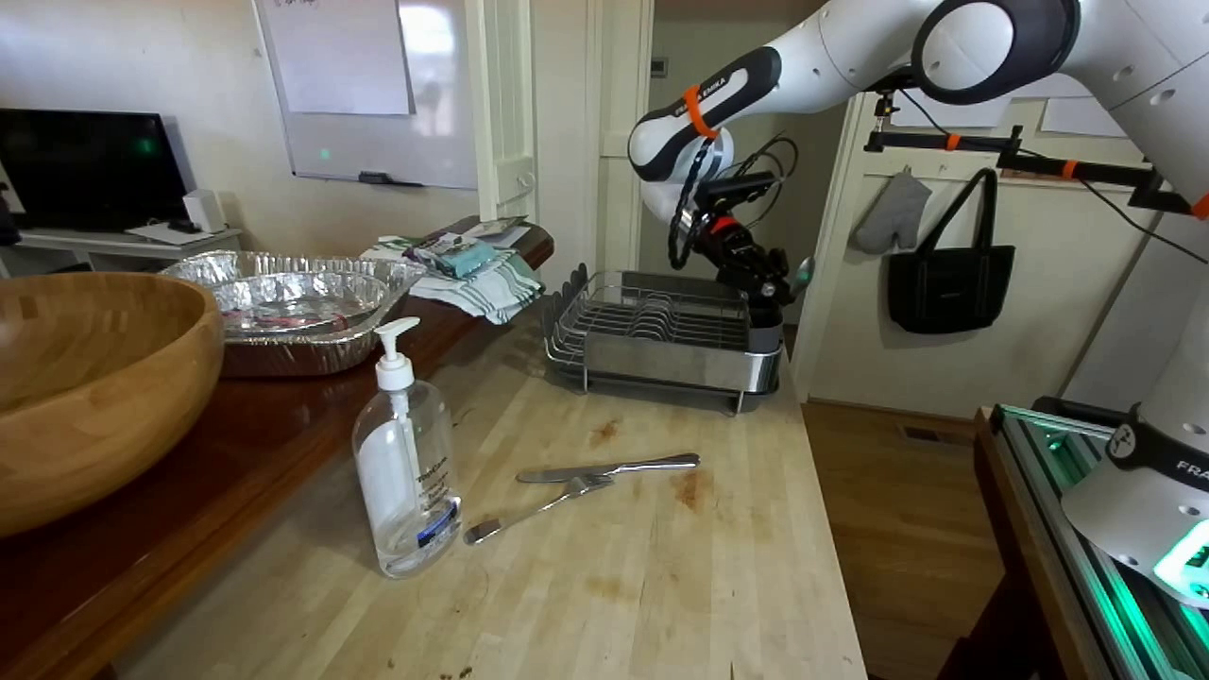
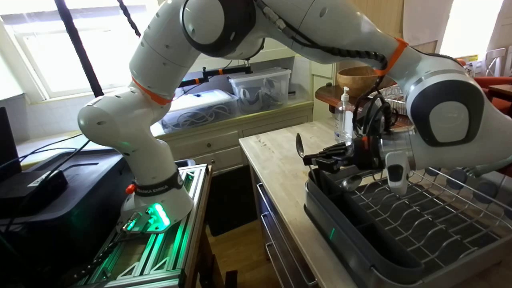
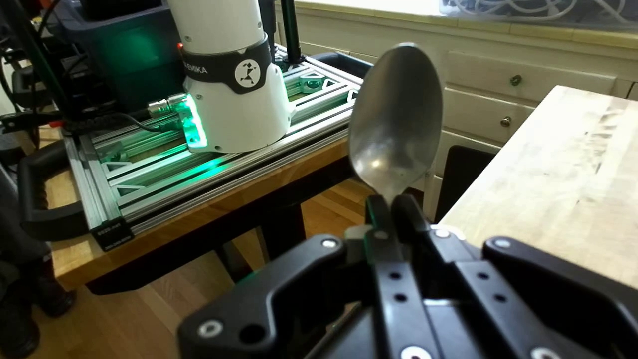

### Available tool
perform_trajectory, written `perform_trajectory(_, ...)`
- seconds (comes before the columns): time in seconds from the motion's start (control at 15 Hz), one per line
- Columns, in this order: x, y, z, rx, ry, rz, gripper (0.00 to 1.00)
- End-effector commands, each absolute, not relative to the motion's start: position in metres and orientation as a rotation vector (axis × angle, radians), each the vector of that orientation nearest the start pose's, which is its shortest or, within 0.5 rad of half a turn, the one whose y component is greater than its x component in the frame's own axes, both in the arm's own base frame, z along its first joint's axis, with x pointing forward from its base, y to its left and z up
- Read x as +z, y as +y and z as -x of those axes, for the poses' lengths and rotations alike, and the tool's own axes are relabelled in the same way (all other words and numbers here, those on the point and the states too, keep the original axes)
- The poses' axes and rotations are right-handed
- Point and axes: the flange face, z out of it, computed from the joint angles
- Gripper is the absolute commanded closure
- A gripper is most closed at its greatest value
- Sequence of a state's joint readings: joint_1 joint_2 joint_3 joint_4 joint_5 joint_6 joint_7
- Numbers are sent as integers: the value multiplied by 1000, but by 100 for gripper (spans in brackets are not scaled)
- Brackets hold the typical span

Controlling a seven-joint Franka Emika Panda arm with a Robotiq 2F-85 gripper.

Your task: Put the silver spoon from the counter in the cutlery holder on the dishrack.

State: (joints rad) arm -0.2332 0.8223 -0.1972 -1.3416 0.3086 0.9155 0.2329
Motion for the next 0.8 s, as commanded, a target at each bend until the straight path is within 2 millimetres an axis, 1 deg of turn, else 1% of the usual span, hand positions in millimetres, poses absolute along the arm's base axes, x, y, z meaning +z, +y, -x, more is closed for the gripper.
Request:
perform_trajectory(0.0,228,-185,-561,1643,818,2249,98)
perform_trajectory(0.2,228,-185,-562,1645,824,2252,98)
perform_trajectory(0.27,228,-184,-563,1645,826,2253,90)
perform_trajectory(0.4,228,-184,-564,1645,830,2256,64)
perform_trajectory(0.47,229,-184,-564,1644,831,2257,62)
perform_trajectory(0.53,230,-184,-564,1641,833,2259,56)
perform_trajectory(0.6,230,-183,-565,1639,833,2262,47)
perform_trajectory(0.73,232,-183,-566,1636,831,2267,34)
